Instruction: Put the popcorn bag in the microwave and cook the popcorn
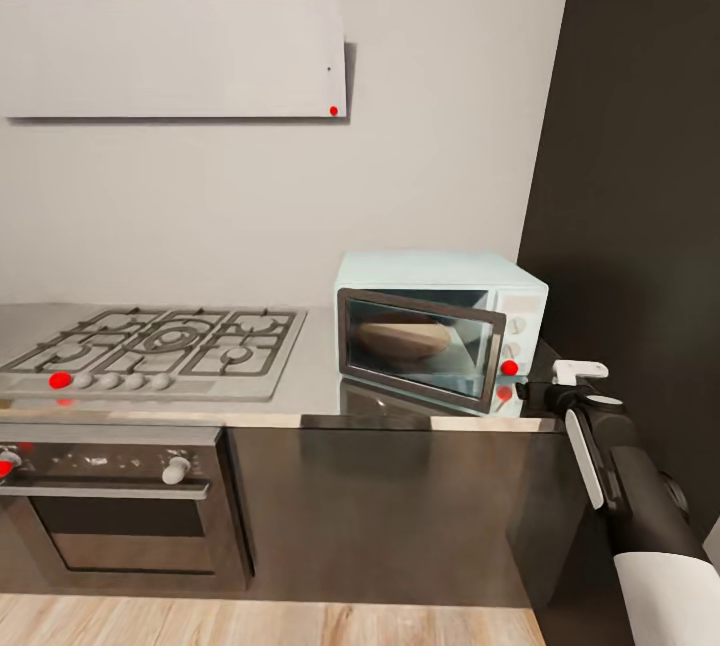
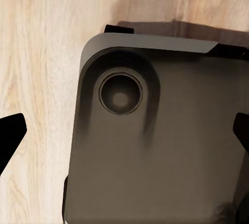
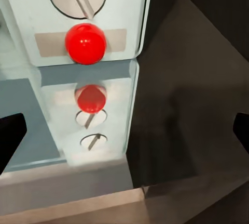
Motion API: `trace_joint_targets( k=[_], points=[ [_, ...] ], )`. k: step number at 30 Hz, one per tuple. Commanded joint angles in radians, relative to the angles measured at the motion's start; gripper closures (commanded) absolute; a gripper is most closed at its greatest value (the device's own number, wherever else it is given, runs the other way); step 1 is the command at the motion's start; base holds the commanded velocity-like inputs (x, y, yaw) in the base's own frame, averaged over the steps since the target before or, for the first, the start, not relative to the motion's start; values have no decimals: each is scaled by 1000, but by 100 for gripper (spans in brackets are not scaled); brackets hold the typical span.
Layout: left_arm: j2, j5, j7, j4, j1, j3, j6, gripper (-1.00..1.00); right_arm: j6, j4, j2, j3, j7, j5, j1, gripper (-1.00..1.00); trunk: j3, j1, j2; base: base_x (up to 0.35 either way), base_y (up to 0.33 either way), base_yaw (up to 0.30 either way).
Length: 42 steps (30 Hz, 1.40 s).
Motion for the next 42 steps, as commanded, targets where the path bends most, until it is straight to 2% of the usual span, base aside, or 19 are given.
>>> trace_joint_targets(
  k=[1,5,16,24,25,26,27,28,35,42],
  points=[
    [-1,3,1,-1,0,5,-2,-100,6,-1,0,1,0,3,-1,-100,-1,0,-1,0,0,0],
    [-1,3,2,0,0,5,-2,-100,6,-1,-1,1,1,4,-1,-100,-1,0,-1,54,0,0],
    [0,3,2,0,0,4,-2,-100,7,-1,-5,1,3,4,-1,-100,-1,0,-1,277,0,0],
    [0,3,2,-1,0,5,-3,-100,9,-1,-12,5,20,2,-1,-100,-1,0,-1,33,0,0],
    [0,3,2,-1,0,5,-2,-100,8,-1,-14,7,27,2,-1,-100,-1,0,-1,1,0,0],
    [0,3,2,-1,0,5,-3,-100,8,0,-16,9,70,-1,-1,-100,-1,0,-1,0,0,0],
    [0,3,2,-1,0,5,-3,-100,7,1,-18,11,186,3,-1,-100,-1,0,-1,0,0,0],
    [0,3,2,-1,0,5,-4,-100,7,2,-24,11,238,4,-1,-100,-1,0,-1,0,0,0],
    [-2,4,3,-2,0,7,-4,-100,7,2,-27,11,283,0,-1,-100,-1,0,-1,-59,29,0],
    [-5,6,3,-2,0,8,-4,-100,7,1,-24,13,284,4,-1,-100,-1,0,-1,-254,181,0]
  ],
)
